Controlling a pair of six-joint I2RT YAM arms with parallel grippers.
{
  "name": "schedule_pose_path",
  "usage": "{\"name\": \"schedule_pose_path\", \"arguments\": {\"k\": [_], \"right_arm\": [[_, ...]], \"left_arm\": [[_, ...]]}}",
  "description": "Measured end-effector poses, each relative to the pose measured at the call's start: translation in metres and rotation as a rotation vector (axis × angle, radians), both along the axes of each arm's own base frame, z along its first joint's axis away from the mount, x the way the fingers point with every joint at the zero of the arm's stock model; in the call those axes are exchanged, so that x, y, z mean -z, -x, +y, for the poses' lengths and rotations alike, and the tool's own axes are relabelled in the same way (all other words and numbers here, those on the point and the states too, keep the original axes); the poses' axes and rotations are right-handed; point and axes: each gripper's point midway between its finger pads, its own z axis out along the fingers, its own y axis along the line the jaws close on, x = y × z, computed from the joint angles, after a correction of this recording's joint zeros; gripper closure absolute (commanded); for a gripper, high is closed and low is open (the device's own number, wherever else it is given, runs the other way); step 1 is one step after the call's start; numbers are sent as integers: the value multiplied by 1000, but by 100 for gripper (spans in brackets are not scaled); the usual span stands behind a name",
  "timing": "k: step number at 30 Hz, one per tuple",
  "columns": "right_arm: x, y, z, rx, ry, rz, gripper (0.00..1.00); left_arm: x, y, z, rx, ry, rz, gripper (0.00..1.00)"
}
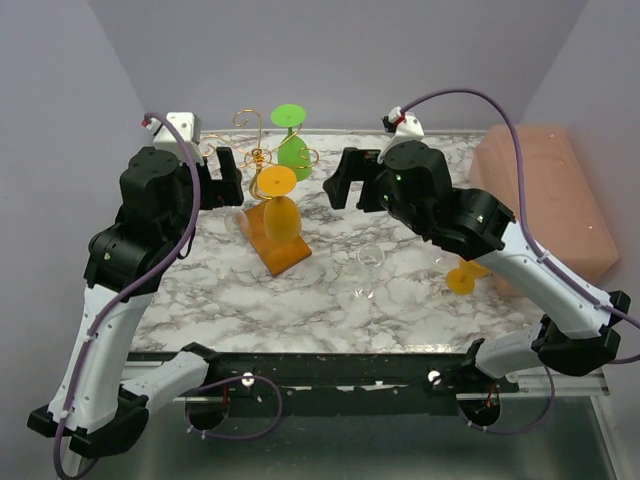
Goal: Take the wine glass off the wine glass rack
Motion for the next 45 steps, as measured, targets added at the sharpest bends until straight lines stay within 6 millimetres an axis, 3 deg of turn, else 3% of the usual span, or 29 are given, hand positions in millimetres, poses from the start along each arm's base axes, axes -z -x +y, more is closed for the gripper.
{"name": "schedule_pose_path", "arguments": {"k": [7, 18, 30, 45], "right_arm": [[5, 12, -9, -15, -19, 19, 0], [-4, 32, -37, -5, -91, 10, 0], [8, 32, -37, -1, -79, 30, 0], [14, 32, -37, 0, -71, 36, 0]], "left_arm": [[21, -13, -7, 9, -42, 96, 2], [26, -18, -8, 11, -59, 110, 2], [56, -28, -9, -2, -101, 177, 5], [57, -33, -11, 0, -108, 175, 11]]}}
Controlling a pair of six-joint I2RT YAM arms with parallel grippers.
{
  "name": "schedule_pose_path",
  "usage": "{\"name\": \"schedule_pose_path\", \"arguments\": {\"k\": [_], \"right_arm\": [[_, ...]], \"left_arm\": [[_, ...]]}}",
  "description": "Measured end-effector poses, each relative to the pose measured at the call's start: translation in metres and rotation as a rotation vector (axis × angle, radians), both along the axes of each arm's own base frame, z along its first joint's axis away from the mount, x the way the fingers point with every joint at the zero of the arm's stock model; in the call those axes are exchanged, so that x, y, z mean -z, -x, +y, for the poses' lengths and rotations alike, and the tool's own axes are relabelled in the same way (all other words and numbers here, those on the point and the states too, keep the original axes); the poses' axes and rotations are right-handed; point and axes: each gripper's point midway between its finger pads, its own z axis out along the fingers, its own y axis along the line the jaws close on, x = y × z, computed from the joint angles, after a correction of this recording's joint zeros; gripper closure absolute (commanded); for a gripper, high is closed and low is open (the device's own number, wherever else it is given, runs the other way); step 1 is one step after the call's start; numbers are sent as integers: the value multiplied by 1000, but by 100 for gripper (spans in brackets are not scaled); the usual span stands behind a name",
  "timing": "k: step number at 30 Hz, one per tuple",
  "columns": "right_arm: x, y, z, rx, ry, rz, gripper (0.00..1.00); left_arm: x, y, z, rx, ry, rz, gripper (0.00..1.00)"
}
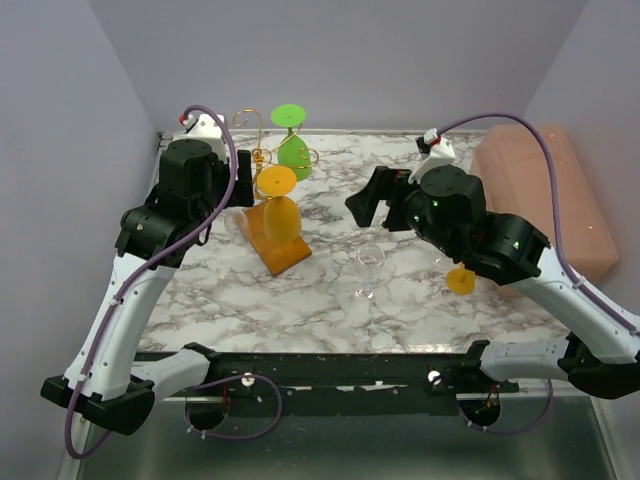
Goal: Take the wine glass off the wine glass rack
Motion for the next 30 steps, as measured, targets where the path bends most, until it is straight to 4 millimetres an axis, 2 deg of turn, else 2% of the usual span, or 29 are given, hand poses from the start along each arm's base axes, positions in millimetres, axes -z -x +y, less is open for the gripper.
{"name": "schedule_pose_path", "arguments": {"k": [8, 18, 22, 30], "right_arm": [[0, 1, -1, 0, -5, -3, 0], [-1, 0, 0, -3, -11, -6, 0], [0, 1, 1, -6, -11, -5, 0], [1, 0, 4, -14, -8, 0, 0]], "left_arm": [[4, -1, 0, 0, -4, 8, 21], [5, -2, 1, -4, -10, 5, 46], [4, -2, 1, -4, -10, 4, 51], [4, -1, 1, -4, -10, 4, 51]]}}
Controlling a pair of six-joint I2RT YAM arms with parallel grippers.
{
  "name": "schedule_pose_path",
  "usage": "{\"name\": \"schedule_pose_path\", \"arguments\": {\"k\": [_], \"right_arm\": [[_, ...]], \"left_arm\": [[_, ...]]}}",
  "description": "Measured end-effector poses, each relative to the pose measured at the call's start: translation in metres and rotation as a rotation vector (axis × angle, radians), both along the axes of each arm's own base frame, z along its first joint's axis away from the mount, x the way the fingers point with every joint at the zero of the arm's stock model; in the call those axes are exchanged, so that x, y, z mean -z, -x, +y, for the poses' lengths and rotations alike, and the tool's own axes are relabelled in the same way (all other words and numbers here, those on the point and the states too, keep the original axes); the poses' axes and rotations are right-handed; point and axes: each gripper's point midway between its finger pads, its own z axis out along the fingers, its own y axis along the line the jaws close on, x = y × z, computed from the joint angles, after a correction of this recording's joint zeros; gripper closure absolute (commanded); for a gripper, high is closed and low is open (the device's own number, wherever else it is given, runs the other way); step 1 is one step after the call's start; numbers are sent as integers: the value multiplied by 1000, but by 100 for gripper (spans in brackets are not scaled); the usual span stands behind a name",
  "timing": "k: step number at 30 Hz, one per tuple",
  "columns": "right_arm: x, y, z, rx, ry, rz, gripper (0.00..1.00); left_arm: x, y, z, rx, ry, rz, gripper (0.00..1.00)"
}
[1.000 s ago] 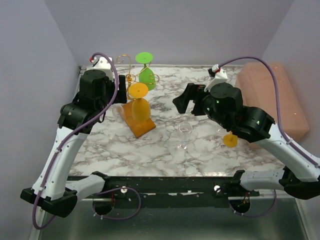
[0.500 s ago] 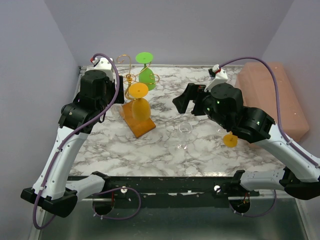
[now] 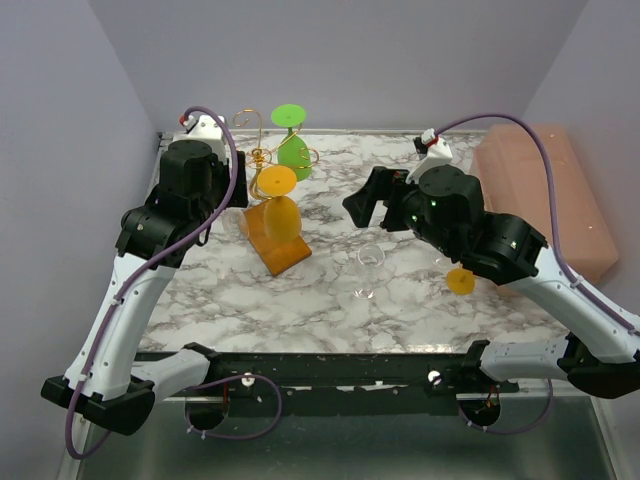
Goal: Take the wine glass off the wine glass rack
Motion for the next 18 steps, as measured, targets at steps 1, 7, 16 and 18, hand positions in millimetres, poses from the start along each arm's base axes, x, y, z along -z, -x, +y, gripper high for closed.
{"name": "schedule_pose_path", "arguments": {"k": [1, 7, 16, 18], "right_arm": [[0, 0, 0, -1, 0, 0, 0], [1, 0, 1, -4, 1, 3, 0], [1, 0, 1, -3, 2, 3, 0], [2, 0, 2, -3, 3, 4, 0]], "left_arm": [[-1, 0, 0, 0, 0, 0, 51], [-9, 2, 1, 0, 8, -16, 51], [-14, 7, 3, -3, 19, -28, 51], [-16, 8, 3, -2, 22, -33, 51]]}}
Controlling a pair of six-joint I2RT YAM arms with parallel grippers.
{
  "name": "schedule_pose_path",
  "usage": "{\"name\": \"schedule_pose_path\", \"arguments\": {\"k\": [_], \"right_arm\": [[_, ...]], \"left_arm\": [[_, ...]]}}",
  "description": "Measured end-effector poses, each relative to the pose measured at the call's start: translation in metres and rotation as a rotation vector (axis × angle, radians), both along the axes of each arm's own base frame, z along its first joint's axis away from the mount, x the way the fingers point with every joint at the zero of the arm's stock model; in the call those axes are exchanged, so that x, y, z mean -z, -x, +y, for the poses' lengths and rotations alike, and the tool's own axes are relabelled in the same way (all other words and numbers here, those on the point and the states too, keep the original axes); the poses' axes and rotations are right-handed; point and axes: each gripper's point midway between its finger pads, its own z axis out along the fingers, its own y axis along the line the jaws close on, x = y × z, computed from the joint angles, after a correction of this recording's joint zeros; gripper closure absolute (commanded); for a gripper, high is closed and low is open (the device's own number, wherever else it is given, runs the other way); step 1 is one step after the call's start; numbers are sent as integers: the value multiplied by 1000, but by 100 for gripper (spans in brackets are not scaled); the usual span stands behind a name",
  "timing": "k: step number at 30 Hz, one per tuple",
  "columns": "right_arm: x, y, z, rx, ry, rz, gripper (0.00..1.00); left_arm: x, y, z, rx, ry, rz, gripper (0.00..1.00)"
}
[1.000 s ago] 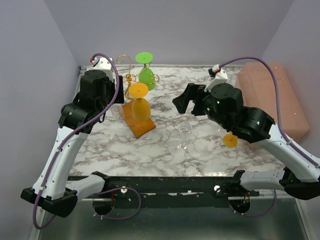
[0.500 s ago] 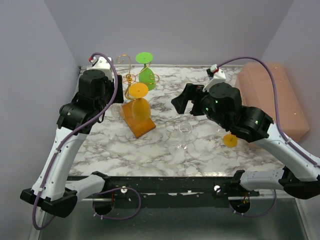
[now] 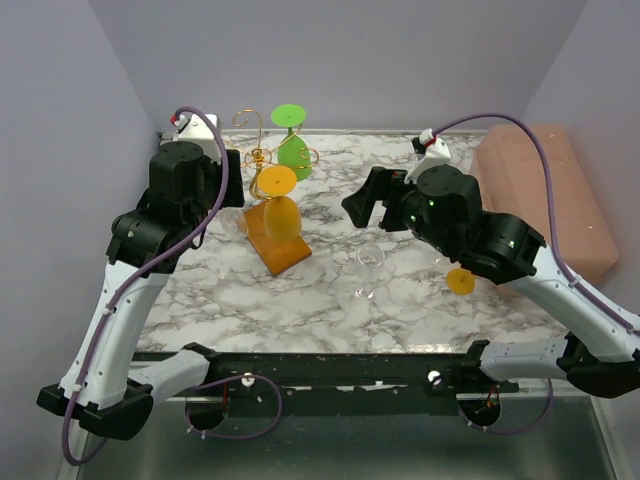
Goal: Take the wine glass off the wine glass rack
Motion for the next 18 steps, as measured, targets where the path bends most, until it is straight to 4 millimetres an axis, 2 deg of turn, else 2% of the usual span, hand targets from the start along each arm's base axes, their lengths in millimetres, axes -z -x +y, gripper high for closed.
{"name": "schedule_pose_path", "arguments": {"k": [8, 18], "right_arm": [[0, 0, 0, 0, 1, 0, 0], [0, -1, 1, 0, -3, -2, 0]], "left_arm": [[-5, 5, -3, 26, 17, -14, 51], [-21, 12, -9, 70, 58, -70, 52]]}}
